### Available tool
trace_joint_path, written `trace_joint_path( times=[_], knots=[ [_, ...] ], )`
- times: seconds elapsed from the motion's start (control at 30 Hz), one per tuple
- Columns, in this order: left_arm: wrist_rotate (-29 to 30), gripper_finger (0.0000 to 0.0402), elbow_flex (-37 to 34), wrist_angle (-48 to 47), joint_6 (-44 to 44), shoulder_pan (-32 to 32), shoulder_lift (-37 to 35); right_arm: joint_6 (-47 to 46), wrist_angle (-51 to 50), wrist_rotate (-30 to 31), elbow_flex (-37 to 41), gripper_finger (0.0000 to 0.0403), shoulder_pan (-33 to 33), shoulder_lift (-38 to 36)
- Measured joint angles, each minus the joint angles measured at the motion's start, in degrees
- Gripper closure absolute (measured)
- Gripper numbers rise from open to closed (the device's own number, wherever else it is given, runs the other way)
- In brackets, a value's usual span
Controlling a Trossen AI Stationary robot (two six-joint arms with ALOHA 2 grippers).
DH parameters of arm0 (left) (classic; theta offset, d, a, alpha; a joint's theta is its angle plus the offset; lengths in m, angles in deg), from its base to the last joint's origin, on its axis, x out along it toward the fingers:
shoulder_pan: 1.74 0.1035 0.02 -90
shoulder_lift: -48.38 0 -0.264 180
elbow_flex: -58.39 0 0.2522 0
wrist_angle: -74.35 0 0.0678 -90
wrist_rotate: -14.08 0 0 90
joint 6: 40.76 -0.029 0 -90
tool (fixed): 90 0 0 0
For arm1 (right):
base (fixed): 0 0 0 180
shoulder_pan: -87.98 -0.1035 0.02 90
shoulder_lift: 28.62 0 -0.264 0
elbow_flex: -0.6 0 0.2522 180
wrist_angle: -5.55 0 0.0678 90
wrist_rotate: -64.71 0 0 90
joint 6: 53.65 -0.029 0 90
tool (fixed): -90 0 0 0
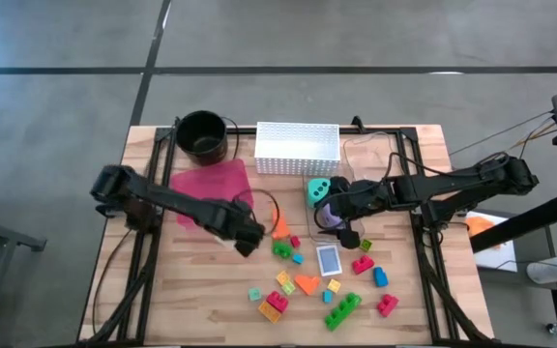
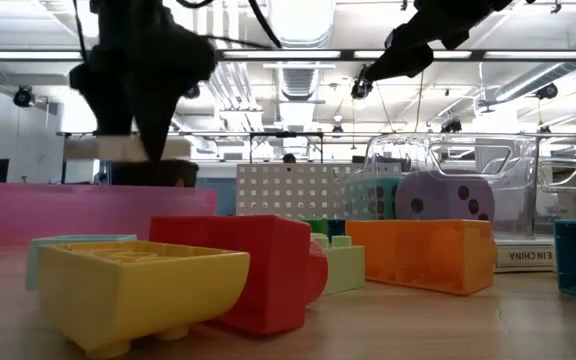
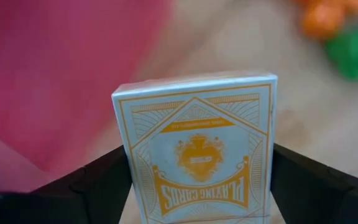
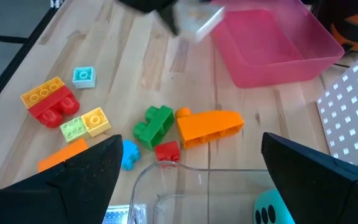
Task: Pick & Place Toys
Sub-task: Put the yellow game card into the pink bin
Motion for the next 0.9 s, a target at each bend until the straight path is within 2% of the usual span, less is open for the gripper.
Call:
trace_joint_path(
  times=[0.1,0.2,0.37,0.57,0.7,0.8,0.9],
  knots=[
    [4.8,0.0085,0.0,-2.0,-3.4,3.2,-3.5,0.0,0.0,0.0,0.0,0.0025,0.0,0.0],
    [6.9,0.0089,0.0,-2.2,-9.0,7.3,-6.0,0.0,0.0,0.0,0.0,0.0025,0.0,0.0],
    [7.0,0.0069,-2.7,0.6,-14.8,15.4,-7.3,0.0,0.0,0.0,0.0,0.0025,0.0,0.0],
    [6.8,0.0061,-11.0,6.8,-17.6,24.4,-6.9,0.0,0.0,0.0,0.0,0.0025,0.0,0.0],
    [2.6,0.006,-16.9,14.0,-17.8,29.6,-6.9,0.0,0.0,0.0,0.0,0.0025,0.0,0.0],
    [-1.8,0.0059,-20.9,19.8,-21.1,32.4,-6.9,0.0,0.0,0.0,0.0,0.0025,0.0,0.0],
    [-2.7,0.0059,-23.8,23.5,-24.5,33.8,-6.9,0.0,0.0,0.0,0.0,0.0025,0.0,0.0]
  ],
)
